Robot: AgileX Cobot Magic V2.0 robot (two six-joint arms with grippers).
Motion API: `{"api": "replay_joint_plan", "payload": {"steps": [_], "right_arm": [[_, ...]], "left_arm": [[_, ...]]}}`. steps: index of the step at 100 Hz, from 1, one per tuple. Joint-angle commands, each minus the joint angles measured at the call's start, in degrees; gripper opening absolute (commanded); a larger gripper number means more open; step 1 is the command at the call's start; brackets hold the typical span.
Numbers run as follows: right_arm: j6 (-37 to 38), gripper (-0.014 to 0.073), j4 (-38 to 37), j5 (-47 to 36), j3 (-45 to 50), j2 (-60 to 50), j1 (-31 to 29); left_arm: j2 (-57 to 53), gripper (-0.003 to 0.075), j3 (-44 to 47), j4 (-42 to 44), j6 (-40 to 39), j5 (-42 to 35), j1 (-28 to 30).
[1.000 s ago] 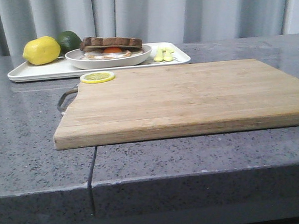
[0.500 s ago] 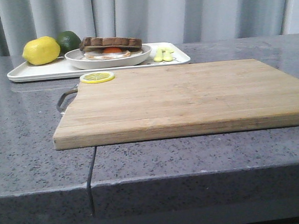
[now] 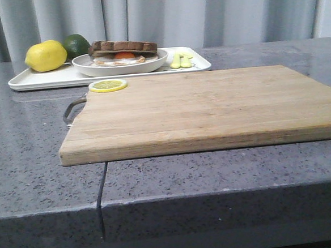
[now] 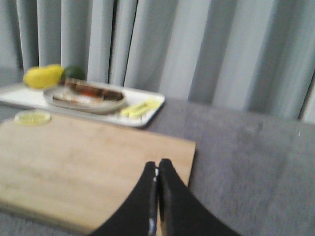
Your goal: Place bread and move sandwich to tray
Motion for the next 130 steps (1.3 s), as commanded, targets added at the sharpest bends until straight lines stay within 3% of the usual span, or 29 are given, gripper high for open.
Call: {"api": "replay_joint_plan", "payload": {"steps": [1, 6, 13, 47, 130], "right_arm": [[17.2, -0.007, -15.5, 8.6, -1.3, -1.1, -5.1], [22.4, -0.007, -19.7, 13.9, -1.3, -2.4, -7.8], [25.7, -0.007, -21.9, 12.9, -0.5, -4.3, -10.3], [25.6, -0.007, -23.9, -2.2, 7.8, -9.3, -11.7], [25.7, -0.007, -24.3, -1.3, 7.7, -9.3, -11.7]], "left_arm": [[-1.8, -0.002, 1.0, 0.0, -0.4, -4.6, 0.0], [-1.8, -0.002, 1.0, 0.0, -0.4, -4.6, 0.0], [-1.8, -0.002, 1.0, 0.0, -0.4, -4.6, 0.0], [-1.8, -0.002, 1.0, 0.0, -0.4, -4.6, 0.0], [-1.8, -0.0019, 1.0, 0.0, -0.4, -4.6, 0.0]]}}
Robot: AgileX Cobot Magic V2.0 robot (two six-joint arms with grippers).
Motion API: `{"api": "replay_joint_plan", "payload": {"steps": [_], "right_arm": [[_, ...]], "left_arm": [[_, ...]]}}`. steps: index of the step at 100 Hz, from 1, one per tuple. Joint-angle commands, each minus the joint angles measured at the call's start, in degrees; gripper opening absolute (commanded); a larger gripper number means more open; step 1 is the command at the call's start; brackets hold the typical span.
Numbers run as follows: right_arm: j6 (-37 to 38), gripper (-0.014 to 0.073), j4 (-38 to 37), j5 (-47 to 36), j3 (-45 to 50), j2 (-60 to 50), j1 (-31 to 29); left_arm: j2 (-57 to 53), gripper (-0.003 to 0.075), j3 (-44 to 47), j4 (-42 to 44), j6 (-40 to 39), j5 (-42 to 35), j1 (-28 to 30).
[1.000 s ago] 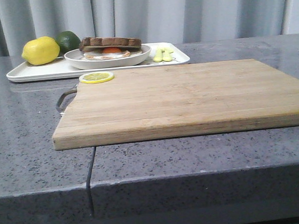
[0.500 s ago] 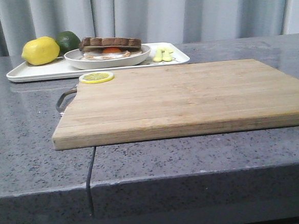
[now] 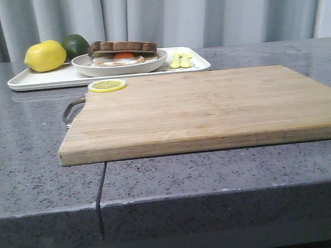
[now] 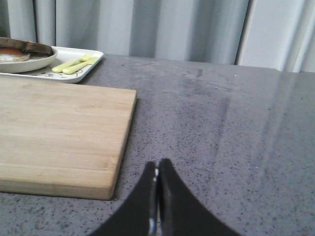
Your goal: Place bread and move sandwich to tray
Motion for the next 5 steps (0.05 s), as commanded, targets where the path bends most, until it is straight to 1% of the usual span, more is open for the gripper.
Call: {"api": "replay_joint_plan", "payload": {"steps": [1, 5], "right_arm": [[0.1, -0.007, -0.6, -5.0, 0.2, -1.2, -0.3], [0.1, -0.007, -0.6, -5.0, 0.2, -1.2, -0.3]], "left_arm": [[-1.8, -0.002, 1.0, 0.0, -0.4, -4.6, 0.0], [-1.8, -0.002, 1.0, 0.0, -0.4, -4.6, 0.0]]}}
